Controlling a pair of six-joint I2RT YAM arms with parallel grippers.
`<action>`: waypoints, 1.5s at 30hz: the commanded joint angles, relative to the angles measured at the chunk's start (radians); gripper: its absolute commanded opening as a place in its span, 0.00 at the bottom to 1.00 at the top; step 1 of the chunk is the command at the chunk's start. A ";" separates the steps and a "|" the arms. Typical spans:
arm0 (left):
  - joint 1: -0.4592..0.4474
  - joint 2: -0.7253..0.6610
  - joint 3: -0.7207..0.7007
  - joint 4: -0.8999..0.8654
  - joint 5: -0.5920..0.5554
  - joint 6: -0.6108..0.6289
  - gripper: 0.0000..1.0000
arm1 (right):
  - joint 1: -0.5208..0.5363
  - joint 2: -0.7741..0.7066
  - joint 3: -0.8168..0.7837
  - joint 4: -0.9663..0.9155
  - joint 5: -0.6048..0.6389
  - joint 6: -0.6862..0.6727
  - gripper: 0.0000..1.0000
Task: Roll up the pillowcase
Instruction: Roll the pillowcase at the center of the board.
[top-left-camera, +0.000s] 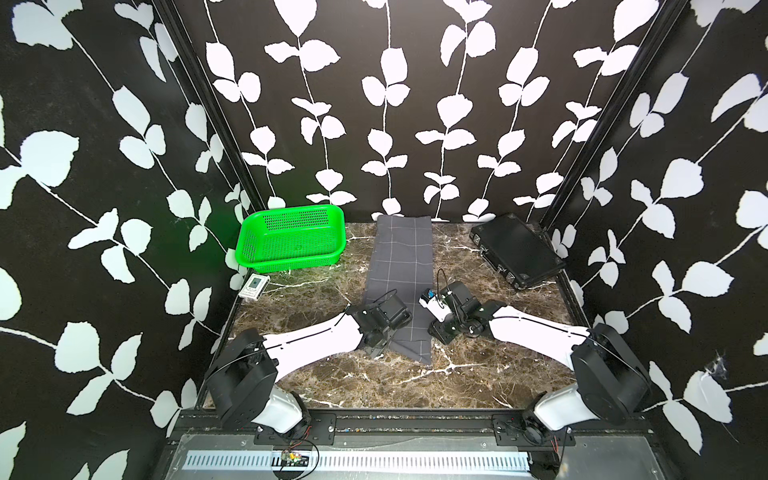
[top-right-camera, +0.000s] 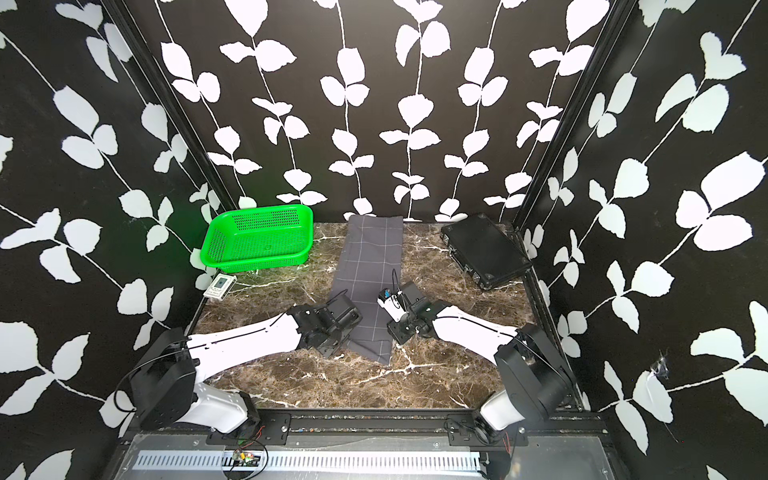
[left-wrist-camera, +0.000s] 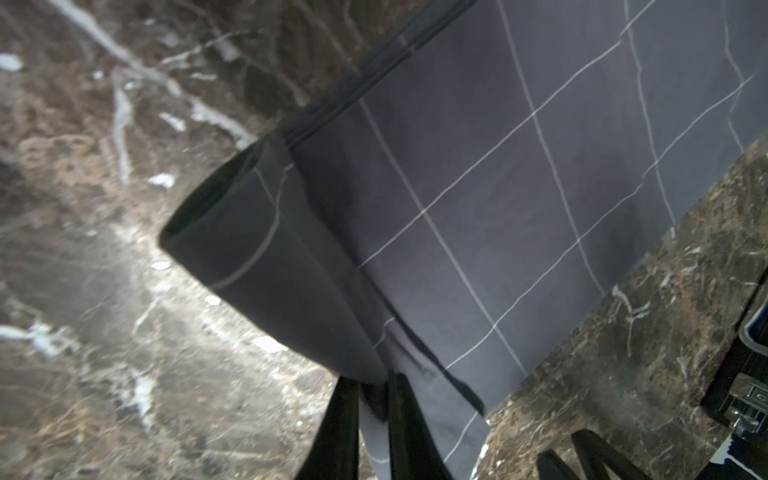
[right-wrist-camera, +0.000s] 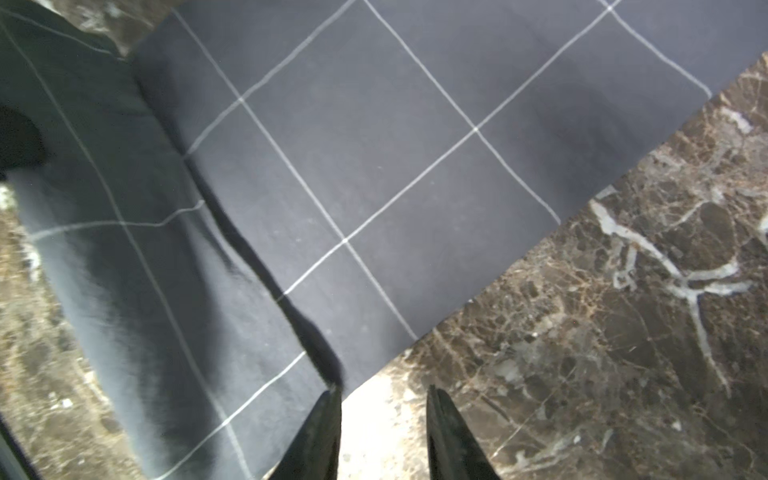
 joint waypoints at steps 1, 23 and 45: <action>0.027 0.031 0.043 0.011 0.021 0.074 0.15 | -0.026 0.022 0.062 0.001 -0.002 -0.021 0.36; 0.182 0.280 0.239 0.073 0.127 0.289 0.11 | -0.065 -0.053 0.054 -0.038 -0.058 -0.026 0.39; 0.226 0.162 0.208 0.006 0.117 0.611 0.35 | 0.513 -0.134 -0.152 0.195 0.283 -0.323 0.56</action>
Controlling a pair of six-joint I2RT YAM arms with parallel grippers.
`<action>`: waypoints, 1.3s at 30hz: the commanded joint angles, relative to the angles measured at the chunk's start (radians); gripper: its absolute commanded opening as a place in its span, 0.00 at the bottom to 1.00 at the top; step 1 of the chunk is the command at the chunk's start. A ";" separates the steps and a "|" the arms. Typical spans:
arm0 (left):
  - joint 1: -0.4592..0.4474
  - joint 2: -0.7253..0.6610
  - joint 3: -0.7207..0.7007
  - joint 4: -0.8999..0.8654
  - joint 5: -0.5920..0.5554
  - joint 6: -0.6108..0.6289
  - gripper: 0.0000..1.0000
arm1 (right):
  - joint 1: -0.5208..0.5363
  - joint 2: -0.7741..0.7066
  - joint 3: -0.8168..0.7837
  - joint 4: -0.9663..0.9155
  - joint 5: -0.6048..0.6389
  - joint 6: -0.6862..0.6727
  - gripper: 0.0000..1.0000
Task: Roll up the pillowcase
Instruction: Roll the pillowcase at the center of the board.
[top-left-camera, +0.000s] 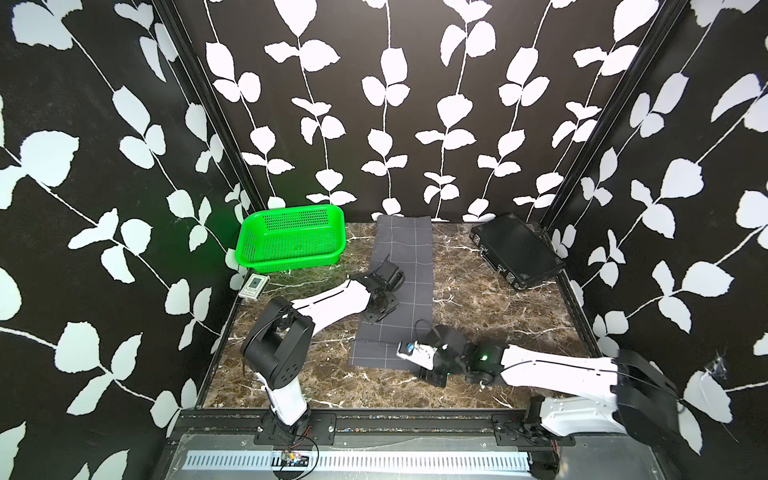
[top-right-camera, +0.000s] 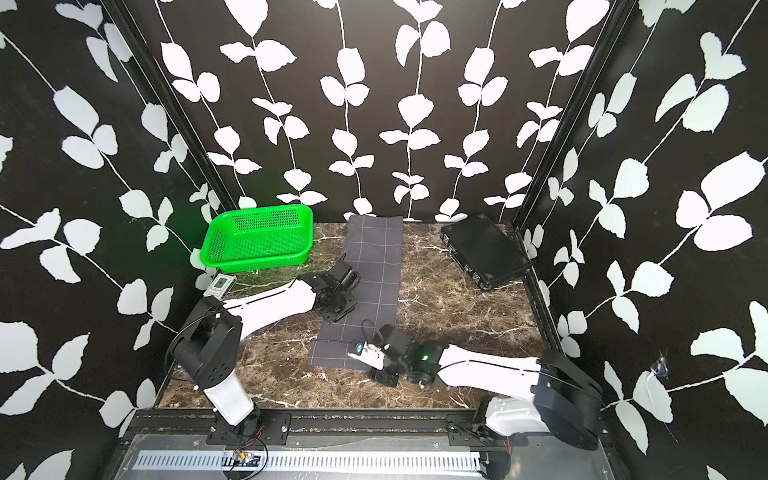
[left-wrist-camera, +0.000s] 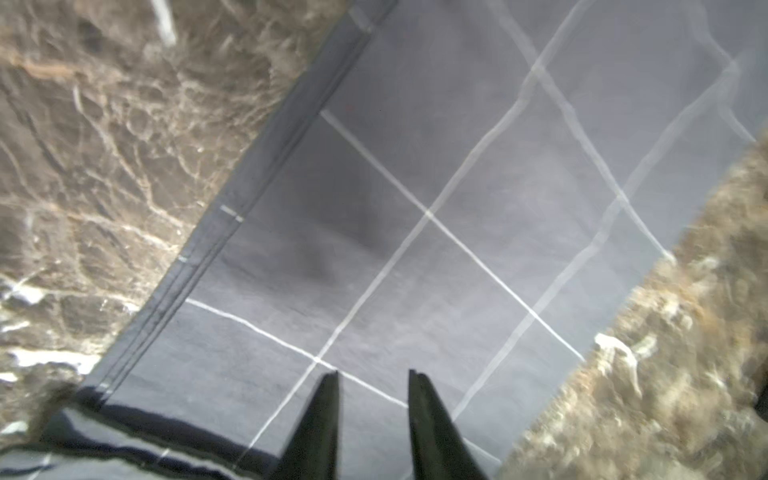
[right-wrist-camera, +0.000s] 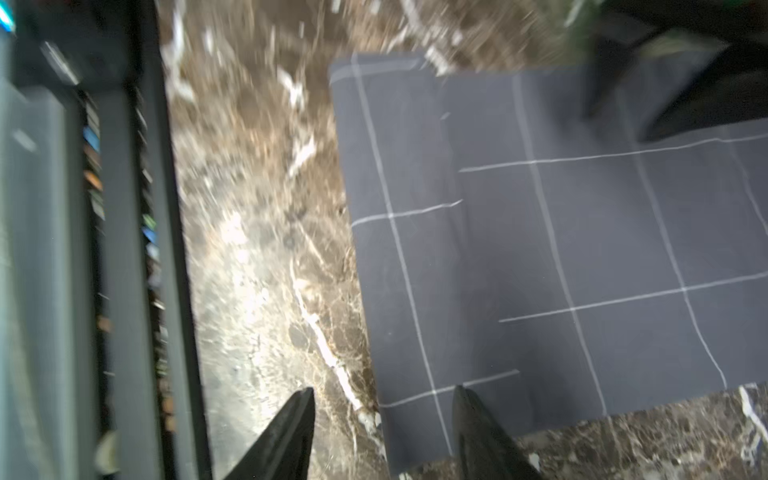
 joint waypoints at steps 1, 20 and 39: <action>0.026 -0.072 -0.015 -0.044 -0.013 0.164 0.40 | 0.051 0.073 0.061 0.047 0.160 -0.115 0.57; 0.083 -0.078 -0.115 0.009 0.087 0.350 0.54 | 0.076 0.377 0.232 -0.062 0.250 -0.117 0.45; 0.085 -0.092 -0.012 -0.100 -0.010 0.492 0.58 | -0.181 0.272 0.310 -0.244 -0.362 0.191 0.00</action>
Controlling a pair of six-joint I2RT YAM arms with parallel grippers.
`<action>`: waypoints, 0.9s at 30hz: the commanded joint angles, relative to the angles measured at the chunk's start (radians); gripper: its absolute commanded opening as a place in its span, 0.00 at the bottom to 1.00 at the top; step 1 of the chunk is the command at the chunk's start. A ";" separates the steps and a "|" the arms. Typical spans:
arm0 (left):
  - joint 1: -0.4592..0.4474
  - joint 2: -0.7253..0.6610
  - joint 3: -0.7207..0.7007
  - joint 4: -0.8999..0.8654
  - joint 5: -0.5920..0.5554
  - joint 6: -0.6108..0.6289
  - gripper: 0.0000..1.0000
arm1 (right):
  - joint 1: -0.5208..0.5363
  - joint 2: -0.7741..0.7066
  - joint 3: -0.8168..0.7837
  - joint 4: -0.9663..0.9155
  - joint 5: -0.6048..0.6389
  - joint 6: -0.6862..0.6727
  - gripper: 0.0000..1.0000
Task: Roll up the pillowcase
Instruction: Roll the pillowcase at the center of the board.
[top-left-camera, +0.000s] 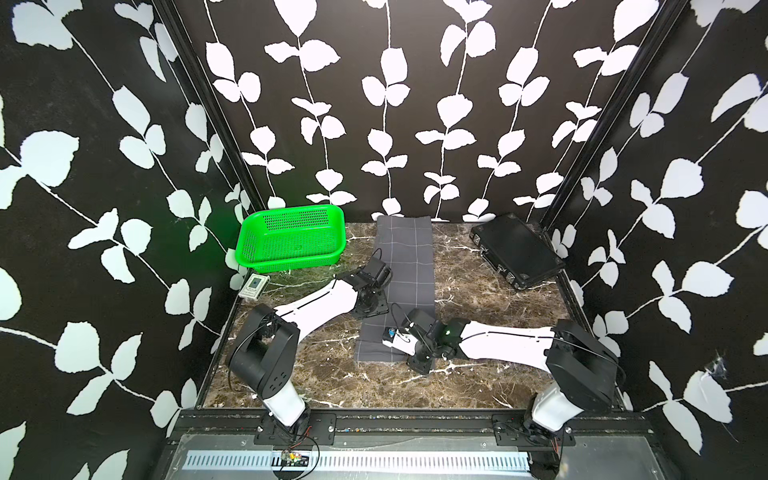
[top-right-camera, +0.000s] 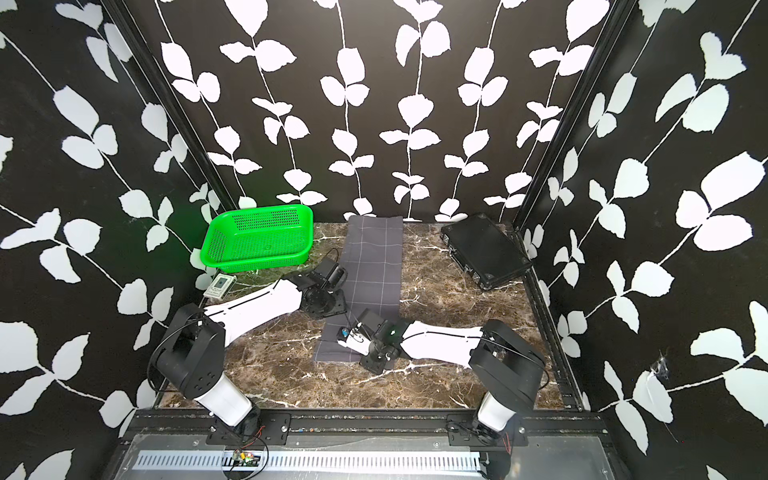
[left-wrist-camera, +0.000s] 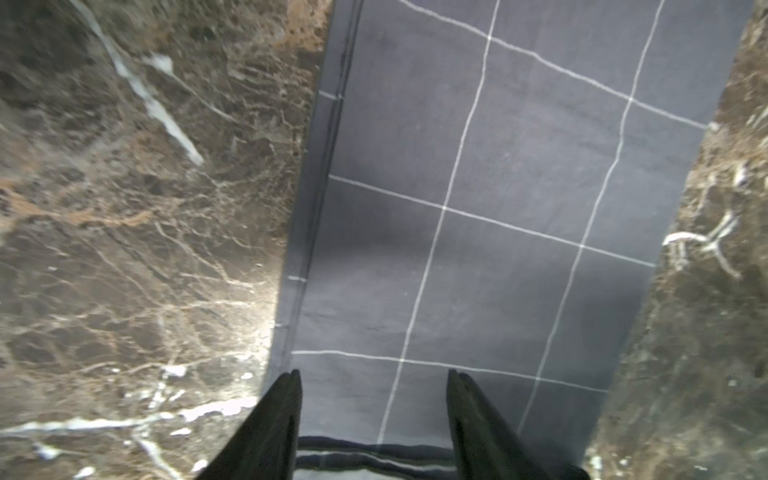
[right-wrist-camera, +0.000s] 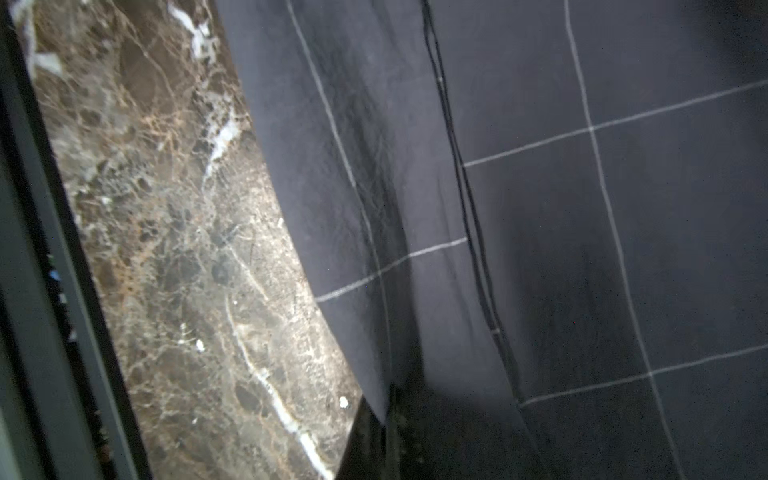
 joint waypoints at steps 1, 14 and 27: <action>0.008 -0.034 0.033 -0.052 -0.043 0.056 0.58 | -0.050 -0.021 0.052 -0.073 -0.202 0.084 0.00; 0.006 -0.163 0.022 -0.142 -0.038 0.162 0.64 | -0.281 0.143 0.250 -0.298 -0.477 0.025 0.02; 0.006 -0.293 -0.126 -0.109 0.026 0.157 0.72 | -0.392 0.293 0.407 -0.329 -0.525 0.022 0.07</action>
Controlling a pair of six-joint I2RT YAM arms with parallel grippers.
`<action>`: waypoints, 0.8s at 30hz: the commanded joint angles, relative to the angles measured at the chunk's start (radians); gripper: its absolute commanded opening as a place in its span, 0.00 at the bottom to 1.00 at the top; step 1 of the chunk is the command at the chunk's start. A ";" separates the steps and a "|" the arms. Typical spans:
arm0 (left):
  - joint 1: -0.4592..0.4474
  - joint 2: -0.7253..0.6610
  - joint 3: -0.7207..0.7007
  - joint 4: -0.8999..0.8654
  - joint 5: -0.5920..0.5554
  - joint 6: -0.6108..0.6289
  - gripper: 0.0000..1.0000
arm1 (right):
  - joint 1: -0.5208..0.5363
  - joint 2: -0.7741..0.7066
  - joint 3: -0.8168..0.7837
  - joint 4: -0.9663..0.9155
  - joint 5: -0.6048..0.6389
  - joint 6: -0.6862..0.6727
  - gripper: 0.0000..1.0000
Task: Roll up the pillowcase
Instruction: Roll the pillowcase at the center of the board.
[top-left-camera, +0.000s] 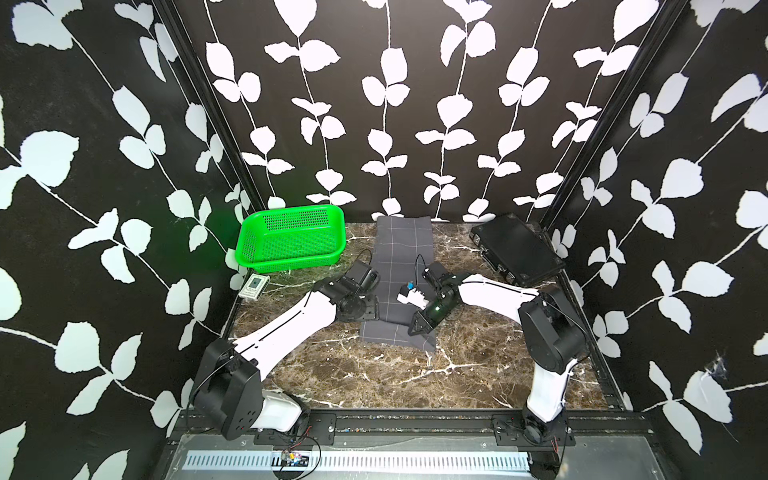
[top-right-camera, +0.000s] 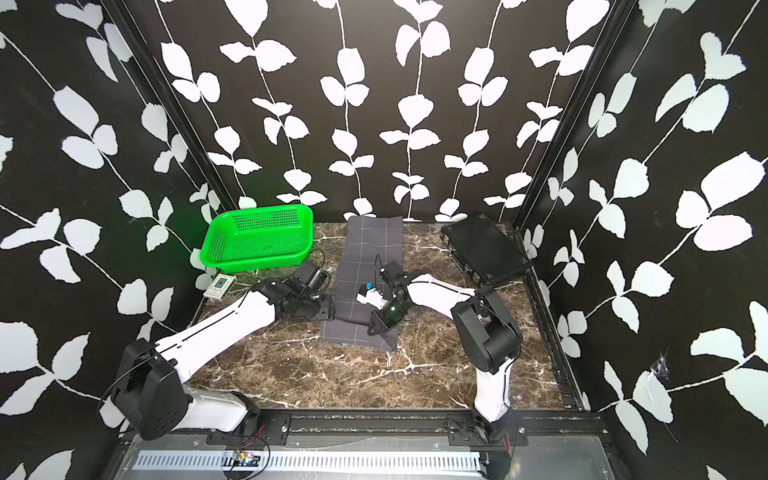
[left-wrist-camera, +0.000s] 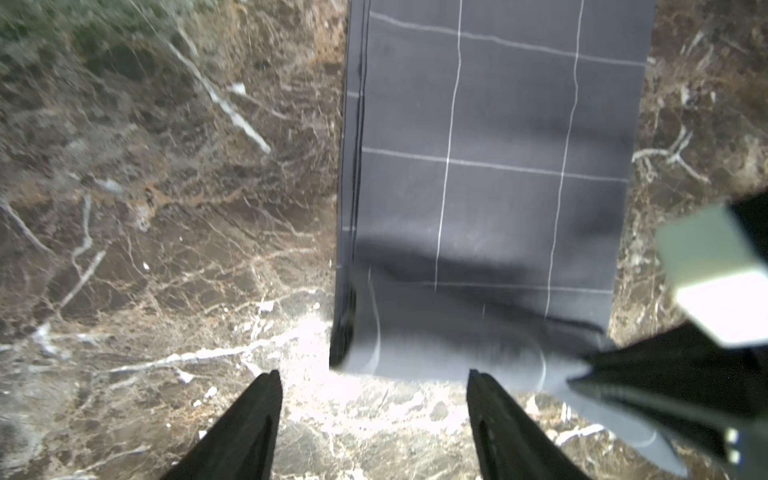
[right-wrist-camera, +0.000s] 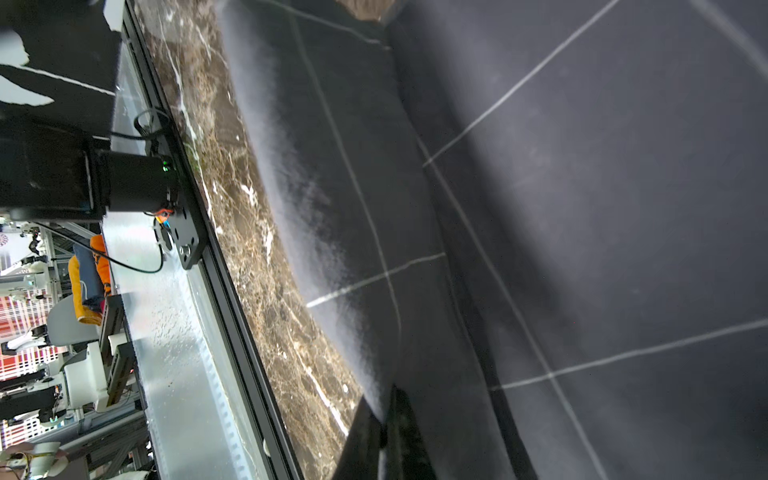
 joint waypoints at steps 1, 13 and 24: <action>0.004 -0.033 -0.045 0.009 0.025 -0.005 0.72 | -0.021 0.042 0.075 -0.019 -0.023 -0.006 0.07; 0.004 0.138 -0.031 0.106 0.057 0.064 0.72 | -0.052 0.131 0.148 -0.070 0.030 -0.055 0.14; 0.006 0.271 0.024 0.102 0.030 0.130 0.71 | -0.069 -0.005 0.089 -0.064 0.217 -0.073 0.36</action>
